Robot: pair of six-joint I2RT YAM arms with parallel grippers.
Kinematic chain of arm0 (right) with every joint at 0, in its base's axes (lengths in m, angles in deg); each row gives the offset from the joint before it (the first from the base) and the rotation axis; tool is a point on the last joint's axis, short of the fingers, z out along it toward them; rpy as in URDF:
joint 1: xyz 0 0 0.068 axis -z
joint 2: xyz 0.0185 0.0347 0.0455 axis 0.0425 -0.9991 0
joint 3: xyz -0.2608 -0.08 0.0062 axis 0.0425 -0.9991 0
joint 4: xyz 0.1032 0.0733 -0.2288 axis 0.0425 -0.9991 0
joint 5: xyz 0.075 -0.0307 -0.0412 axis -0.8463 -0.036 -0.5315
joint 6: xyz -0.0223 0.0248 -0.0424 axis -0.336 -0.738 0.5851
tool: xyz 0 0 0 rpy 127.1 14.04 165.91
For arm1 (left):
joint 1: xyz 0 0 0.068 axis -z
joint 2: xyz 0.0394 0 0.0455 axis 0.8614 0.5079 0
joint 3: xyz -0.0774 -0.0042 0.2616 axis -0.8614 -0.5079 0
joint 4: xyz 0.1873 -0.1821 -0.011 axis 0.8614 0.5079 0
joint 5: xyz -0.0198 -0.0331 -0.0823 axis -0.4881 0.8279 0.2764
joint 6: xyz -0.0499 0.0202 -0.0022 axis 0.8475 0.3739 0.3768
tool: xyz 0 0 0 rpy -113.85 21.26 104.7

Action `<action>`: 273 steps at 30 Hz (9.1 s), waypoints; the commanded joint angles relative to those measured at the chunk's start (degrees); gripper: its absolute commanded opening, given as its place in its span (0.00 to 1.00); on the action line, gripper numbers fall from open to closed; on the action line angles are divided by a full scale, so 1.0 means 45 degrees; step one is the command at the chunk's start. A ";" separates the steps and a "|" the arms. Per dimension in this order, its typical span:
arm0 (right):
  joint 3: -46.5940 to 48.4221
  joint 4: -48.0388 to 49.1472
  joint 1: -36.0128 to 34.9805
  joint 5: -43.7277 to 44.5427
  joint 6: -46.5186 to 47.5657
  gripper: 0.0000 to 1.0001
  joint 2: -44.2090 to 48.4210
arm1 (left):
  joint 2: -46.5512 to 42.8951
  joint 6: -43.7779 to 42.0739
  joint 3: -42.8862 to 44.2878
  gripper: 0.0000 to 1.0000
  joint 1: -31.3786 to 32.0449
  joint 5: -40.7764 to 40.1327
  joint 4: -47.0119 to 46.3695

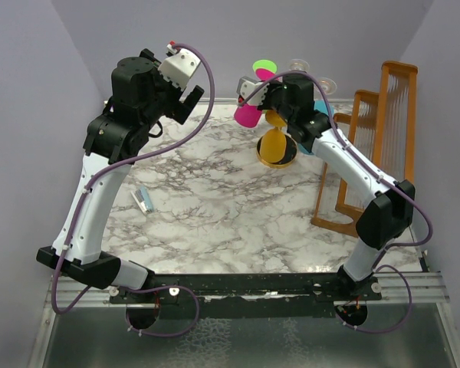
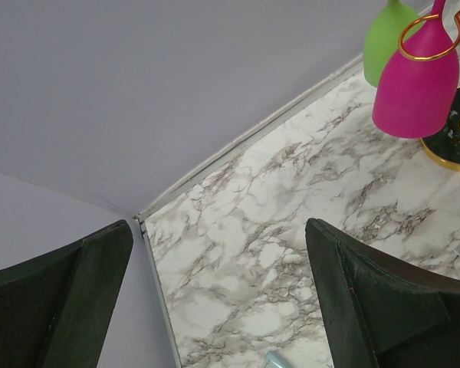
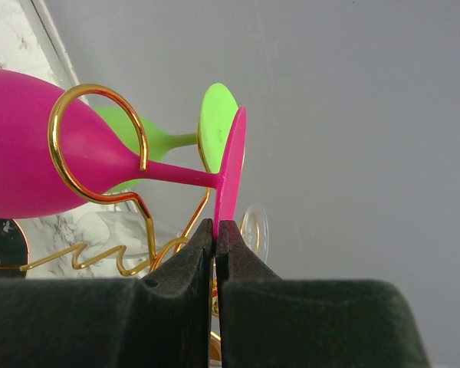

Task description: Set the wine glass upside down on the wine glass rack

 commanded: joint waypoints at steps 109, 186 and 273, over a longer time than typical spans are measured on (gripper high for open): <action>0.1728 -0.4296 -0.0385 -0.3515 -0.1298 0.20 0.0222 | -0.0002 -0.0139 0.0110 0.99 -0.0038 0.0517 0.0016; -0.5271 -0.0750 0.3841 -0.3004 -1.0873 0.99 0.9222 | -0.4500 0.3262 -0.8914 0.99 -0.1485 -0.0125 -0.6046; -0.5822 -0.2905 0.6004 -0.4002 -1.1578 0.99 1.0957 | -0.5773 0.3908 -0.8485 0.99 -0.3417 0.1241 -0.4199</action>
